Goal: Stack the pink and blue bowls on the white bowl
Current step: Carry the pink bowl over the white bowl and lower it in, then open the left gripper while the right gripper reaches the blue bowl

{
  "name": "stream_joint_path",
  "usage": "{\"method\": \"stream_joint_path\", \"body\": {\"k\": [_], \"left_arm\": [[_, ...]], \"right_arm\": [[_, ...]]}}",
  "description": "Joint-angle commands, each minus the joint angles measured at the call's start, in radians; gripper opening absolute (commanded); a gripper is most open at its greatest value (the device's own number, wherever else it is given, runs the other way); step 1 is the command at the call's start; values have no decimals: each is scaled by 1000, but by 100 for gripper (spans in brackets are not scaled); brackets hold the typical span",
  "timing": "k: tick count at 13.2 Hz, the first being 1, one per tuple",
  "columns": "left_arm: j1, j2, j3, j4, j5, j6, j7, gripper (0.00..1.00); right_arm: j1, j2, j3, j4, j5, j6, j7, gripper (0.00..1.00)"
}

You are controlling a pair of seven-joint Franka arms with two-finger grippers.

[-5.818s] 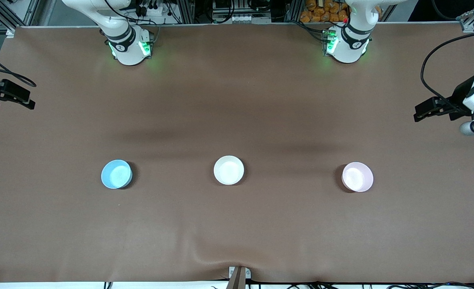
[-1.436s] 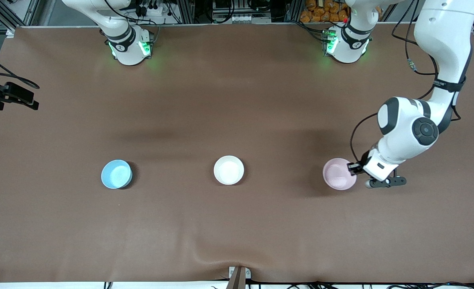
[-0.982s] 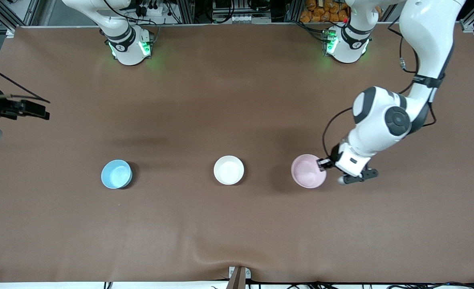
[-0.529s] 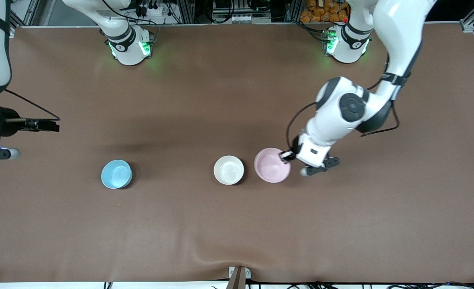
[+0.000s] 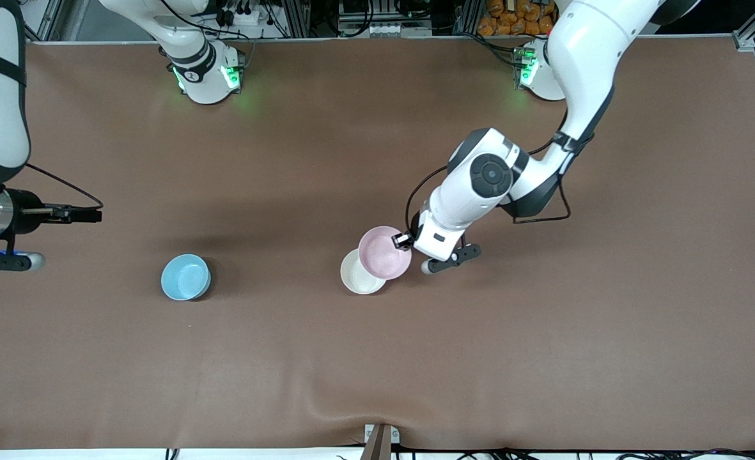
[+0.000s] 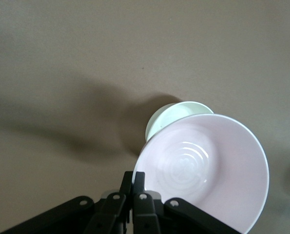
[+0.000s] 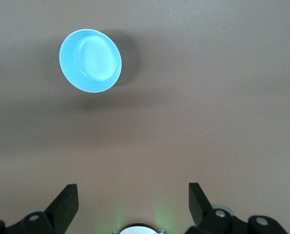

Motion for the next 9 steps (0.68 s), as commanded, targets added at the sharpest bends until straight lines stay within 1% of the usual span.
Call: {"method": "stream_joint_path", "body": {"k": [1, 2, 4, 5, 6, 9], "left_arm": [[-152, 35, 135, 53, -1, 7, -46, 0], [-201, 50, 178, 65, -1, 24, -64, 0], [-247, 73, 215, 73, -1, 81, -83, 0], [-252, 87, 216, 74, -1, 108, -83, 0], [-253, 95, 216, 74, -1, 130, -81, 0], [-256, 118, 216, 76, 2, 174, -72, 0]], "right_arm": [[-9, 78, 9, 67, -12, -12, 6, 100], [-8, 95, 9, 83, -12, -12, 4, 100], [-8, 132, 10, 85, -9, -10, 4, 100], [-6, 165, 10, 88, -4, -4, 3, 100], [-2, 198, 10, 89, -4, 34, 4, 100], [0, 250, 12, 89, 0, 91, 4, 100]]}}
